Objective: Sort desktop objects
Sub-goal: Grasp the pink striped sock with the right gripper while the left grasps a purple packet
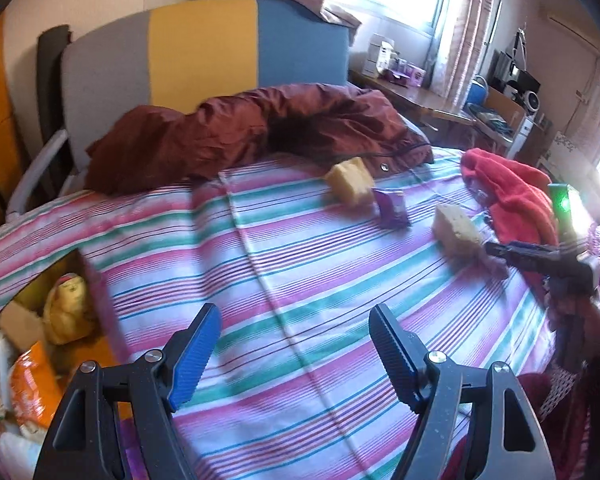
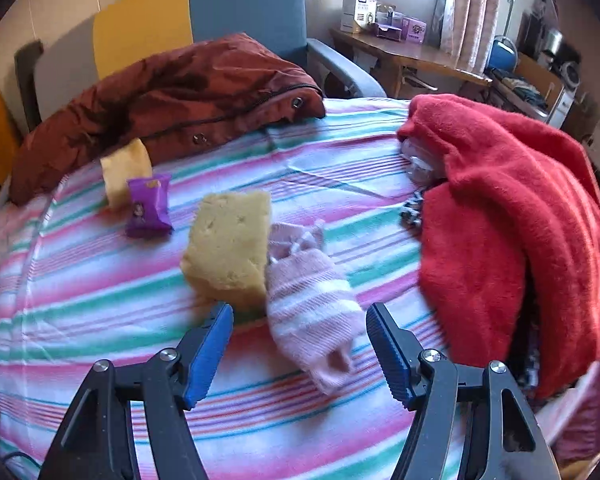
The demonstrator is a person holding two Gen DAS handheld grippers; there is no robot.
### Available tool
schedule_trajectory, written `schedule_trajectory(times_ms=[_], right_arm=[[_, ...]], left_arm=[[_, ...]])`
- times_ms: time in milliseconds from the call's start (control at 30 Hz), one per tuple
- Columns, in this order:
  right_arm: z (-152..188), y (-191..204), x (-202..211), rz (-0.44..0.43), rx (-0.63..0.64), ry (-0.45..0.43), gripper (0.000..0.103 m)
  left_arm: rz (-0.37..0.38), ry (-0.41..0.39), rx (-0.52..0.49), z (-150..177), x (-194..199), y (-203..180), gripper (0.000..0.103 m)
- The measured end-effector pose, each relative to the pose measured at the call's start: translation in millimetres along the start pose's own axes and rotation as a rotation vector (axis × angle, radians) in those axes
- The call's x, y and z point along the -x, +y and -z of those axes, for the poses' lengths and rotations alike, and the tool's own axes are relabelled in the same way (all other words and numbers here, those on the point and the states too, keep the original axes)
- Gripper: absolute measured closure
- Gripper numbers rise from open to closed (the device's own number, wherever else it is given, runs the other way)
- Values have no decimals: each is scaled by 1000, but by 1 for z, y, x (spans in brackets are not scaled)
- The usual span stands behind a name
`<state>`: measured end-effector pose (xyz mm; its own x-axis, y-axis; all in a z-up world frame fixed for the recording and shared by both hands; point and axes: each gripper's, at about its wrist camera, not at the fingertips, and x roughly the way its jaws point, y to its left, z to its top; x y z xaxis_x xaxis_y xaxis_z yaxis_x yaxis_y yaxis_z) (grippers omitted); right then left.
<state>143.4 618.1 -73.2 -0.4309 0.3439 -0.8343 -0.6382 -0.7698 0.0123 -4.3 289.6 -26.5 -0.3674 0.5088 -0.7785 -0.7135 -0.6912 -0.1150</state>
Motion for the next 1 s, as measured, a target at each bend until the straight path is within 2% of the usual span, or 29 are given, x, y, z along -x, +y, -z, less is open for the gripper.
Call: schedule_trajectory(times_ms=[133, 367, 467, 533, 600, 700, 867, 1000], right_arm=[[-1, 5, -7, 21, 32, 5, 33], [1, -6, -12, 41, 14, 23, 33], [0, -9, -16, 44, 11, 38, 33], [1, -9, -21, 41, 23, 53, 36], [2, -7, -26, 44, 38, 71, 44], [1, -8, -30, 36, 34, 78, 49], [2, -15, -32, 2, -6, 89, 53], [3, -12, -37, 23, 10, 105, 52]], left_arm=[[48, 20, -22, -18, -21, -19, 26], [144, 57, -77, -46, -65, -58, 27], [184, 86, -62, -59, -89, -69, 31], [193, 101, -64, -66, -104, -76, 32], [195, 118, -66, -73, -121, -84, 37], [197, 146, -62, -82, -146, -94, 38], [181, 156, -76, -95, -179, -108, 38], [179, 164, -90, -102, -196, -118, 38]])
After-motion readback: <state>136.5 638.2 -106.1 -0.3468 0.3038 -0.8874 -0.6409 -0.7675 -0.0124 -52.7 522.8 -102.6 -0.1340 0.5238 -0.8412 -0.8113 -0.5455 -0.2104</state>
